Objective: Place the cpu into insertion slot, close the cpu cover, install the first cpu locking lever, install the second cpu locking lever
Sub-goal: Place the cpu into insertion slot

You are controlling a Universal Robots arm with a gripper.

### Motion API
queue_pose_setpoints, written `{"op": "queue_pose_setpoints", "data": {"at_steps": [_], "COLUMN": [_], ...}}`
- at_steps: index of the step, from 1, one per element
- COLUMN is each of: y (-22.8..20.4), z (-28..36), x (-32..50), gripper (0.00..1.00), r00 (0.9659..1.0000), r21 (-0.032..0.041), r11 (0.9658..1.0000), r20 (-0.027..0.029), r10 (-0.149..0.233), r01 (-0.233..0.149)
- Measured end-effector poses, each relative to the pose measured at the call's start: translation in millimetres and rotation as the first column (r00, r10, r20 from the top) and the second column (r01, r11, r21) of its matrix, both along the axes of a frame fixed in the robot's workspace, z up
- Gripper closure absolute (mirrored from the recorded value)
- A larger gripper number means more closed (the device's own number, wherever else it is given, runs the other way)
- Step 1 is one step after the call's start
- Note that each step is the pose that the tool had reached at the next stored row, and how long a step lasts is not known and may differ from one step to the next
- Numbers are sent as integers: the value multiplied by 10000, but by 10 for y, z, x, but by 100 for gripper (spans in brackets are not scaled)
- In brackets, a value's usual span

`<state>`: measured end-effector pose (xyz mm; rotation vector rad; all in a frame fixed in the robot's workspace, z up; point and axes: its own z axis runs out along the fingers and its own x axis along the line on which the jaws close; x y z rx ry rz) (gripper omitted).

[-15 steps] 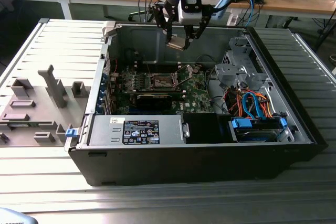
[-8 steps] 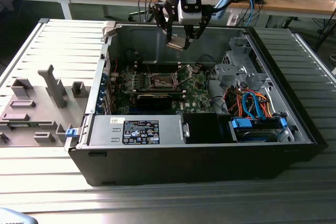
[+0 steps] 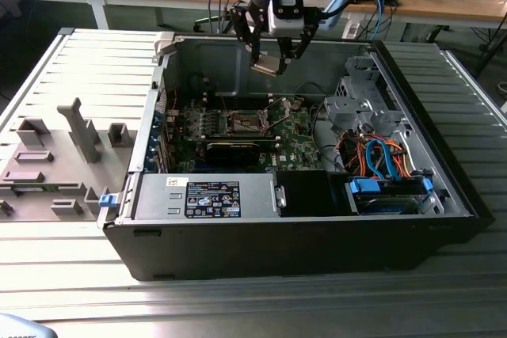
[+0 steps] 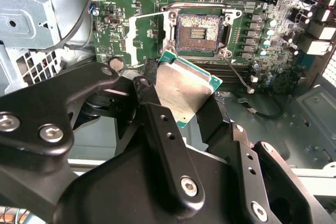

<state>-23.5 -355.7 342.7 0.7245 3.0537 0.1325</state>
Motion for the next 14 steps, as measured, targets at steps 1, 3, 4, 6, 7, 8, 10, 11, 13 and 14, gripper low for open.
{"op": "queue_pose_setpoints", "data": {"at_steps": [1,3,4,6,7,8,10,11,13,14], "y": [0,0,0,0,0,0,0,0,0,0], "z": [0,0,0,0,0,0,0,0,0,0], "x": [0,0,0,0,0,0,0,0,0,0], "gripper": [45,45,45,45,45,45,45,45,45,45], "r00": [10000,10000,10000,10000,10000,9999,9999,9999,9999,9999], "r21": [1,0,0,1,0,0,0,0,0,1], "r11": [10000,10000,10000,10000,10000,9999,9999,9999,9999,9999], "r20": [0,0,0,0,0,0,0,0,0,0], "r10": [-11,-36,-43,-76,-85,-100,-124,-132,-150,-157], "r01": [11,36,43,76,85,100,124,132,150,157]}}
